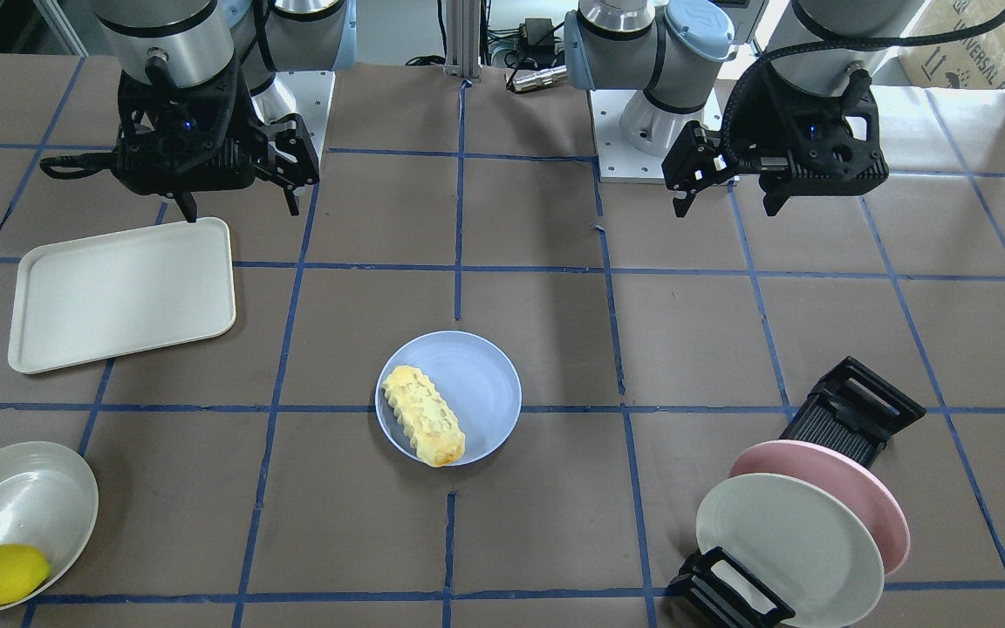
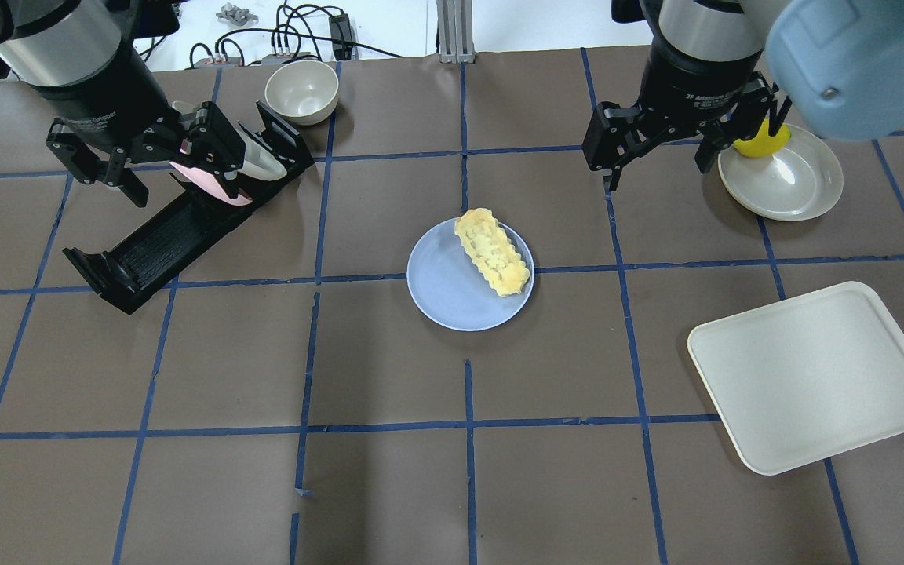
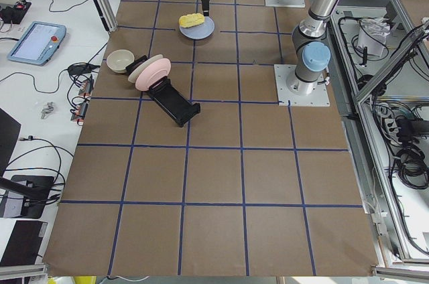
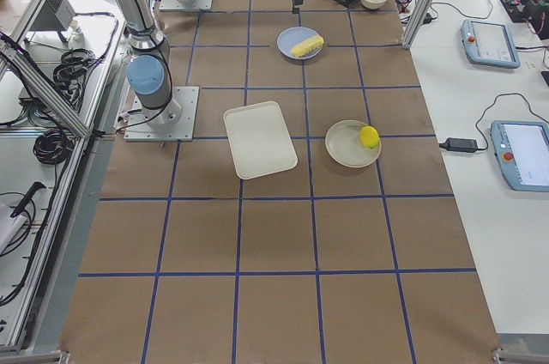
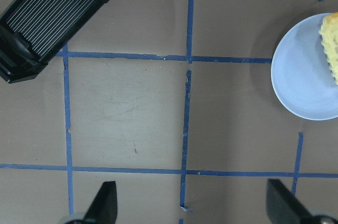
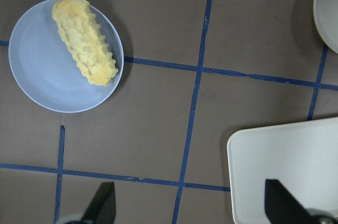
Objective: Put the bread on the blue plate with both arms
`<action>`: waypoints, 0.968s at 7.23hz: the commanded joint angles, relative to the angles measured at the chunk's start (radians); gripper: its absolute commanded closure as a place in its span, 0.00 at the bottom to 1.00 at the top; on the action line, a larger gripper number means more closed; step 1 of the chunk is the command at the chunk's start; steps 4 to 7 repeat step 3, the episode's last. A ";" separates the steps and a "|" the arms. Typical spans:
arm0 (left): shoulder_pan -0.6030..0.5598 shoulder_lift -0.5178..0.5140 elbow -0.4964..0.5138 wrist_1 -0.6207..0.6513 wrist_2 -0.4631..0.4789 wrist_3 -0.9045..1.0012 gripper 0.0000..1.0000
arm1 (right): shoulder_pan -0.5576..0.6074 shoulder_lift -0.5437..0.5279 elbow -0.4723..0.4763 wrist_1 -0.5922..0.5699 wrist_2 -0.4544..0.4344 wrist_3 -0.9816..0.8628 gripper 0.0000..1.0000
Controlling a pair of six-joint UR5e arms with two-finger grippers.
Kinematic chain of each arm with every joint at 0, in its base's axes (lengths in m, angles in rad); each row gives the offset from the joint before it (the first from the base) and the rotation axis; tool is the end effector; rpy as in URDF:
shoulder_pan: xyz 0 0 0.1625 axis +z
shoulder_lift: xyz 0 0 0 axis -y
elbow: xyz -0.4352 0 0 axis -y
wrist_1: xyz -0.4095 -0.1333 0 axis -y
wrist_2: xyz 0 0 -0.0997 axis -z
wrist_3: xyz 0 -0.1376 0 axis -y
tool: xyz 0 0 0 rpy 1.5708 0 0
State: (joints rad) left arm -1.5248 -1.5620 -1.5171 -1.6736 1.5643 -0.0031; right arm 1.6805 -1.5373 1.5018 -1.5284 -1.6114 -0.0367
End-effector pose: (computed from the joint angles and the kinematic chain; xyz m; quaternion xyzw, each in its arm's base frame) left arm -0.1111 -0.5046 0.4818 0.0246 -0.9995 -0.0201 0.0037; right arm 0.1842 -0.5054 0.4738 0.0732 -0.9971 -0.0027 0.0204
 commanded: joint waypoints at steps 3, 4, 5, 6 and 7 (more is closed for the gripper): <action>0.000 0.000 0.000 0.000 -0.001 0.000 0.00 | -0.001 0.000 0.015 0.002 0.002 0.003 0.00; 0.000 0.000 0.000 0.000 -0.001 0.000 0.00 | -0.001 0.000 0.015 0.002 0.002 0.003 0.00; 0.000 0.000 0.000 0.000 -0.001 0.000 0.00 | -0.001 0.000 0.015 0.002 0.002 0.003 0.00; 0.000 0.000 0.000 0.000 -0.001 0.000 0.00 | -0.001 0.000 0.015 0.002 0.002 0.003 0.00; 0.000 0.000 0.000 0.000 -0.001 0.000 0.00 | -0.001 0.000 0.015 0.002 0.002 0.003 0.00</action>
